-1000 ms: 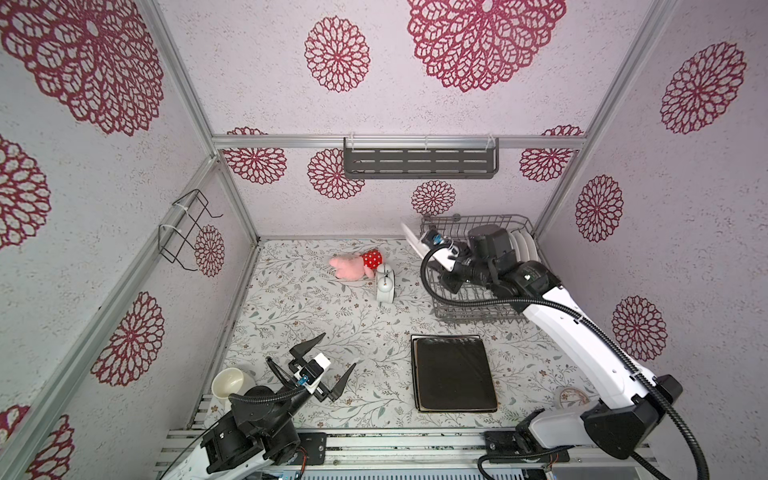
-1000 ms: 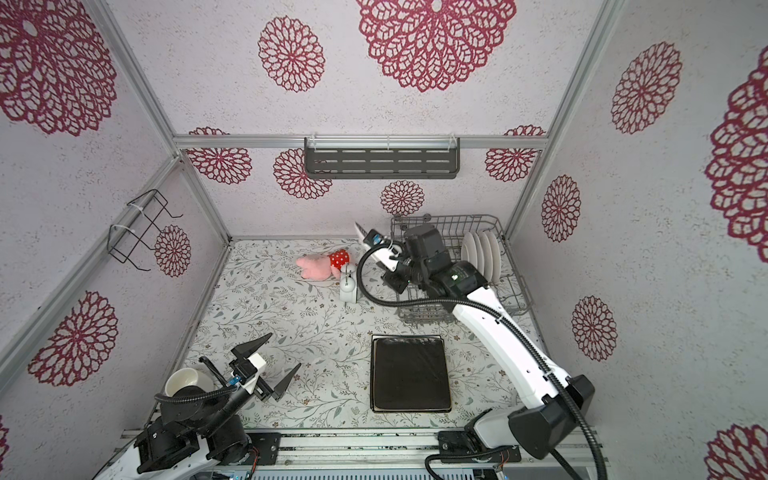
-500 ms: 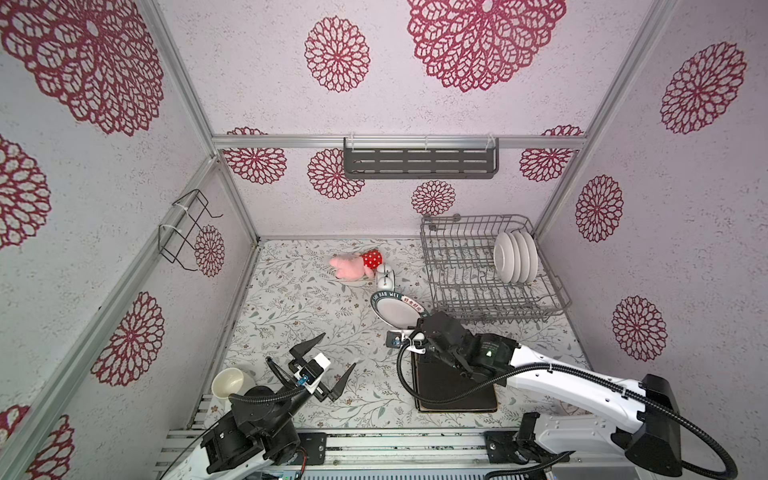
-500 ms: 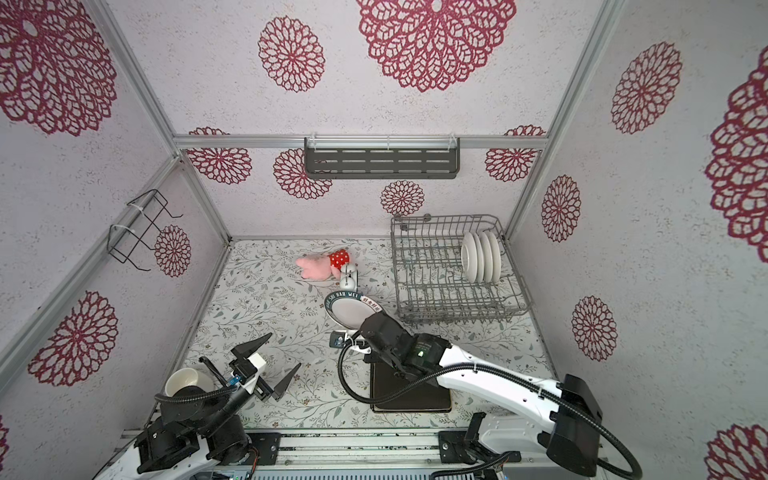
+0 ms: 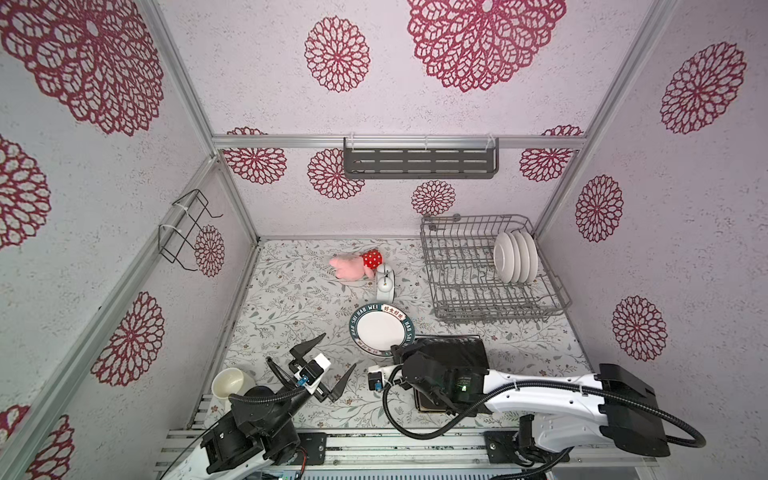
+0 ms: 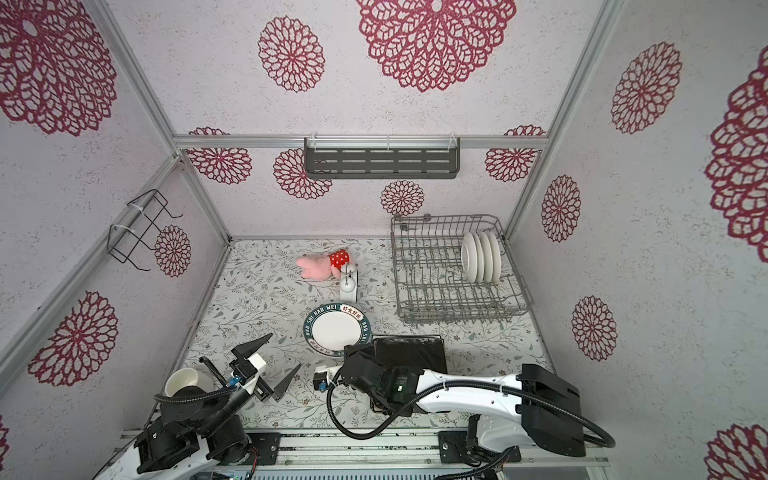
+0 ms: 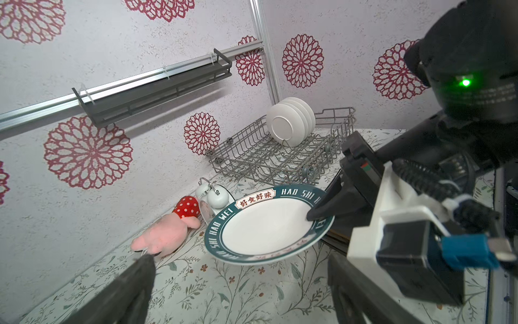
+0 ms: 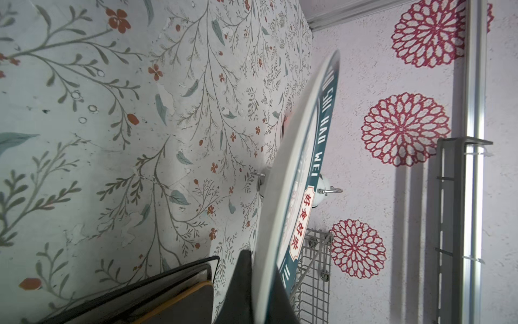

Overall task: Unload the plates from the dish rack
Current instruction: 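Lower the green-rimmed plate flat onto the table near the left gripper, open right gripper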

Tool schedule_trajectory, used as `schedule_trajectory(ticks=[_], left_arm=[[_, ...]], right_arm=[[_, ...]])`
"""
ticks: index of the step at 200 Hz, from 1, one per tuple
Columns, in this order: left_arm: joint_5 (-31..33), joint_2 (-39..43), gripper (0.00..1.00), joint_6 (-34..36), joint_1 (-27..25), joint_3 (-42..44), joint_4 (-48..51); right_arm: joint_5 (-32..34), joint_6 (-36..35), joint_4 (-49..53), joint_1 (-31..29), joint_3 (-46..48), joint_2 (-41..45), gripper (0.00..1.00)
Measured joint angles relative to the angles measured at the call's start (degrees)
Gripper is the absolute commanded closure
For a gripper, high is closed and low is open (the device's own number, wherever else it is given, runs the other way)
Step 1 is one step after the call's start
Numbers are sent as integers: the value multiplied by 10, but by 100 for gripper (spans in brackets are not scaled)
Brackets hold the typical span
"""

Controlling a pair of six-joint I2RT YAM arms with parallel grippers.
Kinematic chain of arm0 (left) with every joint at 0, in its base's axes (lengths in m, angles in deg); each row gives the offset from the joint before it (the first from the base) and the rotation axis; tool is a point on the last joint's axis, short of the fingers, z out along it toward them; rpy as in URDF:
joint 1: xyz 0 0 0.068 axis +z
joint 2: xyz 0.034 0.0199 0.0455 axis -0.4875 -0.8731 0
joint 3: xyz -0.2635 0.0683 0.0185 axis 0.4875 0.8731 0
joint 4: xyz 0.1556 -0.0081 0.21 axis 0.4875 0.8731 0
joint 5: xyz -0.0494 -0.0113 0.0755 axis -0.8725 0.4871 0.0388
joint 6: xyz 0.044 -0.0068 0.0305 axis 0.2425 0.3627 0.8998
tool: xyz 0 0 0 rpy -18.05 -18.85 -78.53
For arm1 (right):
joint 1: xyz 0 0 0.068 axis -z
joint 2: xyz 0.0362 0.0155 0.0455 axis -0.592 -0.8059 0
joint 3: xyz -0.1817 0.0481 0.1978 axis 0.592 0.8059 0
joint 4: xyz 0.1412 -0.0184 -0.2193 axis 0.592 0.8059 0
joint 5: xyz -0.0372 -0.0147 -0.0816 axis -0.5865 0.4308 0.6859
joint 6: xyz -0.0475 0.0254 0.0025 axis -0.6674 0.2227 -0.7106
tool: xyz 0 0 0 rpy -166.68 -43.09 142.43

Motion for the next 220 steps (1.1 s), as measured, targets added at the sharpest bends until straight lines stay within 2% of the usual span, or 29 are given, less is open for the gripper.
schedule_trajectory(ticks=[42, 106, 171, 220], left_arm=[[-6, 0, 2, 0, 0, 0, 6], [-7, 2, 2, 0, 0, 0, 12], [-8, 3, 2, 0, 0, 1, 13], [-10, 3, 2, 0, 0, 1, 14]], right_arm=[[38, -56, -116, -20, 37, -71, 99], [53, -91, -259, -44, 41, -177, 98], [53, -101, -336, -66, 41, -247, 98], [77, -106, -377, -110, 40, -301, 97]])
